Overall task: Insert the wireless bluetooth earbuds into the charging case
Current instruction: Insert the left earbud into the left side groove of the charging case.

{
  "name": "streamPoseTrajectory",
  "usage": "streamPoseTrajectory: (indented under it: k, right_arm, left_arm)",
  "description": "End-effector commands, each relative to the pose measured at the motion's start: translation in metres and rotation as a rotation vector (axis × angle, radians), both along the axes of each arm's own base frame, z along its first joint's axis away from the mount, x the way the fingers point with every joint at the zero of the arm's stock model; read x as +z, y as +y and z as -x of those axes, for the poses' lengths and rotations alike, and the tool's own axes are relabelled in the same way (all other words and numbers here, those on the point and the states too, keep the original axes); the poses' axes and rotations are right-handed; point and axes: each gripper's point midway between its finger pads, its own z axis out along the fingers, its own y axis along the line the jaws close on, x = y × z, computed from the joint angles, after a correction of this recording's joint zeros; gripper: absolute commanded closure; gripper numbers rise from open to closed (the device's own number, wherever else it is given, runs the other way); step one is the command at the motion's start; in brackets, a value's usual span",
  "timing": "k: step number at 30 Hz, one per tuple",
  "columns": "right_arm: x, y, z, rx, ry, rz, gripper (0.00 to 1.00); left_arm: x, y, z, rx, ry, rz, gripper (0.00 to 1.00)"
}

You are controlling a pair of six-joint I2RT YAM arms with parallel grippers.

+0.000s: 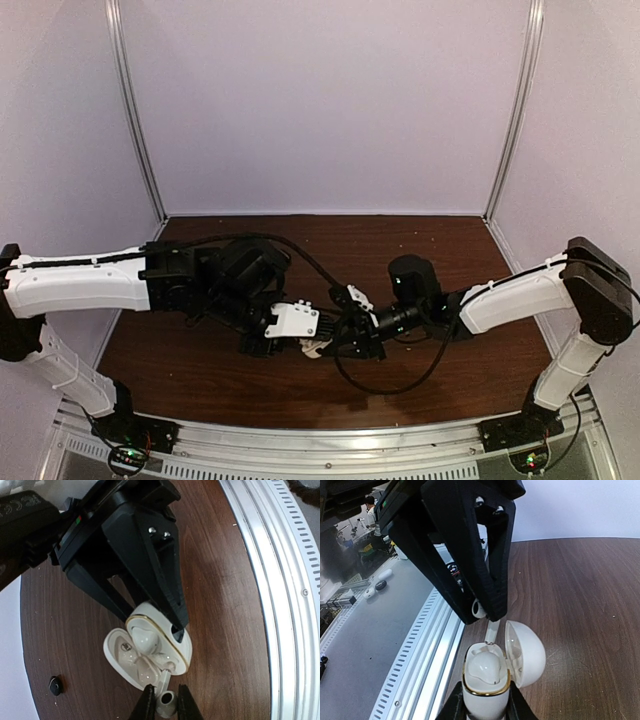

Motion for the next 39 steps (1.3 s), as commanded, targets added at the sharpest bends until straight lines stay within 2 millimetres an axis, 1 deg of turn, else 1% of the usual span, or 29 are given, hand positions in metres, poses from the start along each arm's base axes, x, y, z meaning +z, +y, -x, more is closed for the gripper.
streamPoseTrajectory:
  k: [1, 15, 16, 22, 29, 34, 39]
  right_arm:
    - [0.012, 0.005, -0.004, 0.007, -0.003, -0.031, 1.00]
    - [0.017, 0.005, -0.002, 0.017, -0.006, -0.046, 1.00]
    - [0.017, 0.005, -0.002, 0.018, -0.007, -0.048, 1.00]
    - [0.018, 0.005, -0.001, 0.025, -0.002, -0.051, 1.00]
    - [0.018, 0.007, -0.002, 0.026, 0.007, -0.053, 1.00]
    - [0.018, 0.007, 0.000, 0.032, 0.007, -0.054, 1.00]
    - [0.018, 0.008, 0.004, 0.041, 0.002, -0.052, 1.00]
  left_arm:
    - [0.013, -0.006, 0.003, -0.032, -0.033, 0.039, 0.95]
    - [-0.001, -0.005, 0.009, -0.052, -0.037, -0.001, 0.95]
    - [-0.003, -0.003, 0.004, -0.033, -0.060, -0.014, 0.95]
    - [-0.009, 0.000, 0.004, -0.036, -0.074, -0.039, 0.95]
    - [-0.011, -0.007, 0.011, -0.064, -0.080, -0.045, 0.93]
    - [-0.016, -0.011, 0.015, -0.082, -0.084, -0.062, 0.91]
    - [-0.015, -0.013, 0.016, -0.088, -0.086, -0.062, 0.89]
